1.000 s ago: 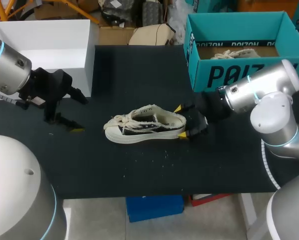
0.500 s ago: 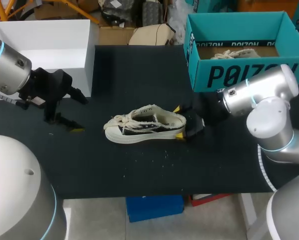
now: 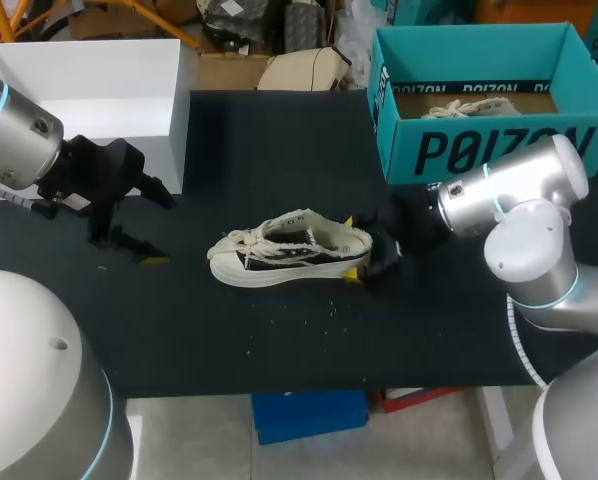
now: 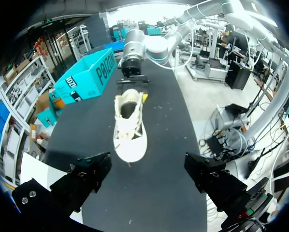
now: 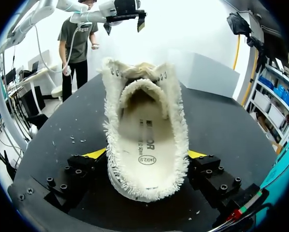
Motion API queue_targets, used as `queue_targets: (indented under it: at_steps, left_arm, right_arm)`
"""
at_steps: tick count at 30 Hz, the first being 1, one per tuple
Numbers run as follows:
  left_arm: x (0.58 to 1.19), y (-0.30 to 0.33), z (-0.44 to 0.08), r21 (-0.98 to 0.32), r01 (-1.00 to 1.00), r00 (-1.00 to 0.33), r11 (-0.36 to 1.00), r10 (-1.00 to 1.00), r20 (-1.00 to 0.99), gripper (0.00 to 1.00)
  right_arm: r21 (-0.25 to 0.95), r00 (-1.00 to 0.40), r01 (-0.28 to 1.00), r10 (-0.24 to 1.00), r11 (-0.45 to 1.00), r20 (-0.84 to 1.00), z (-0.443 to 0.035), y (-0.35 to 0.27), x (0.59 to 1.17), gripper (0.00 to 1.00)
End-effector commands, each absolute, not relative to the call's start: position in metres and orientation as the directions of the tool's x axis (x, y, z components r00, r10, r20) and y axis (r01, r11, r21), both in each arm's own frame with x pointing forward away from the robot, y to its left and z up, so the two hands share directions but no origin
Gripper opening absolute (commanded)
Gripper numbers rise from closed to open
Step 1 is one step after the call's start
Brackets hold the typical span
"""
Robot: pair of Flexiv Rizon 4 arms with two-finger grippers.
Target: Take the shoe out of the shoebox, open the shoe tongue, remove and reinsert the insole, then place the shoe into the shoebox
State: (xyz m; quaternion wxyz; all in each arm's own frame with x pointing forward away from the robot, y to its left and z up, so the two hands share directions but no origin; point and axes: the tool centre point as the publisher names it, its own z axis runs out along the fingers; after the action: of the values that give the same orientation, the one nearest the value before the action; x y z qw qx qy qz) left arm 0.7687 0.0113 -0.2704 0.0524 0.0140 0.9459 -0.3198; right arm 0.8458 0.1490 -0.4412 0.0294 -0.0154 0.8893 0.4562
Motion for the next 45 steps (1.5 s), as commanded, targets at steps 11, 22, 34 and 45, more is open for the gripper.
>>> queue_targets:
  at_steps: [11,22,34,45]
  left_arm:
    - [0.768,0.011,-0.272,-0.604,0.061,-0.994,0.795,-0.008,-0.112,1.0]
    - [0.768,0.011,-0.272,-0.604,0.061,-0.994,0.795,-0.008,-0.112,1.0]
    - [0.768,0.011,-0.272,-0.604,0.061,-0.994,0.795,-0.008,-0.112,1.0]
    - [0.735,-0.014,-0.276,-0.472,-0.28,-0.959,0.836,-0.222,0.175,1.0]
  right_arm:
    - [0.805,-0.998,-0.051,-0.003,0.591,-0.061,-0.441,0.152,0.849,0.0]
    - [0.805,-0.998,-0.051,-0.003,0.591,-0.061,-0.441,0.152,0.849,0.0]
    - [0.805,-0.998,-0.051,-0.003,0.591,-0.061,-0.441,0.152,0.849,0.0]
    - [0.805,-0.998,-0.051,-0.003,0.591,-0.061,-0.441,0.152,0.849,0.0]
